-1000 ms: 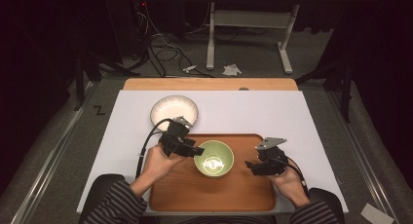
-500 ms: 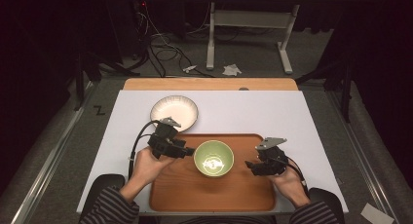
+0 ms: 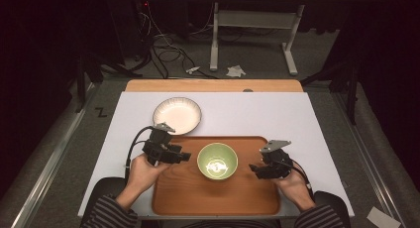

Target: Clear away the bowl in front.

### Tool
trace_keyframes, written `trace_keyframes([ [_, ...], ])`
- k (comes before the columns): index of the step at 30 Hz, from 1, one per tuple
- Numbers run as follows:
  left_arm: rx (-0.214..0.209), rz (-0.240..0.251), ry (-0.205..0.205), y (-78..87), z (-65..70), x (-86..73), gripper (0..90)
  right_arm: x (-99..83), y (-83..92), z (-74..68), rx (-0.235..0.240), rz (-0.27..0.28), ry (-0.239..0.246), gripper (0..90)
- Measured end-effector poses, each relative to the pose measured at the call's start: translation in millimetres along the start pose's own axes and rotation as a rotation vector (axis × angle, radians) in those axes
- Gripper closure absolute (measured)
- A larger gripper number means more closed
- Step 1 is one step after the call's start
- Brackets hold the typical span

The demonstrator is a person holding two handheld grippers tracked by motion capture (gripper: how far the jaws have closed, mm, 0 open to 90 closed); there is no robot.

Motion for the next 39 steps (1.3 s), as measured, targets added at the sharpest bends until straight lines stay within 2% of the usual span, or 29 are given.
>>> trace_keyframes([
  [5, 0.005, 0.006, 0.022, -4.4, -6.9, -2.7, 47.5, 0.2, -0.6, 0.0, 0.0, 0.002, 0.005, 35.5],
  [8, 0.011, -0.004, 0.017, -4.9, -9.6, -4.4, 47.4, 0.1, -0.4, 0.2, 0.0, 0.001, 0.007, 35.5],
  [15, 0.017, -0.007, 0.032, -10.3, -12.7, -8.4, 47.2, 0.2, -0.6, -0.1, 0.001, 0.003, 0.006, 35.5],
  [18, 0.025, -0.023, 0.028, -14.9, -12.6, -10.4, 47.2, 0.1, -0.2, 0.4, -0.002, 0.001, 0.006, 35.5],
  [22, 0.043, -0.04, 0.004, -20.2, -9.8, -11.3, 46.9, 0.2, -0.1, 0.1, -0.001, 0.001, 0.0, 35.5],
  [29, 0.057, -0.056, 0.006, -25.2, -12.7, -15.0, 46.7, 0.1, 0.0, 0.5, -0.005, 0.001, 0.008, 35.5],
  [33, 0.085, -0.074, -0.004, -28.8, -15.7, -17.1, 46.4, 0.1, -0.2, 0.6, -0.005, 0.0, 0.006, 35.5],
  [37, 0.086, -0.082, -0.004, -31.8, -16.8, -17.9, 46.1, 0.1, -0.1, 0.2, -0.002, 0.001, 0.003, 35.5],
  [39, 0.1, -0.092, -0.009, -33.5, -18.2, -18.8, 46.0, 0.1, -0.2, 0.5, -0.004, 0.0, 0.007, 35.5],
])
Point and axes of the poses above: each handheld gripper's, and its own axes: y roughly backward along the jaws, x roughly out of its top, z roughly to its right, the point moved 9 cm from there along -y, roughly forward along the jaws, and after that the axes turned 6 degrees about -x, right-handed, at the moved point
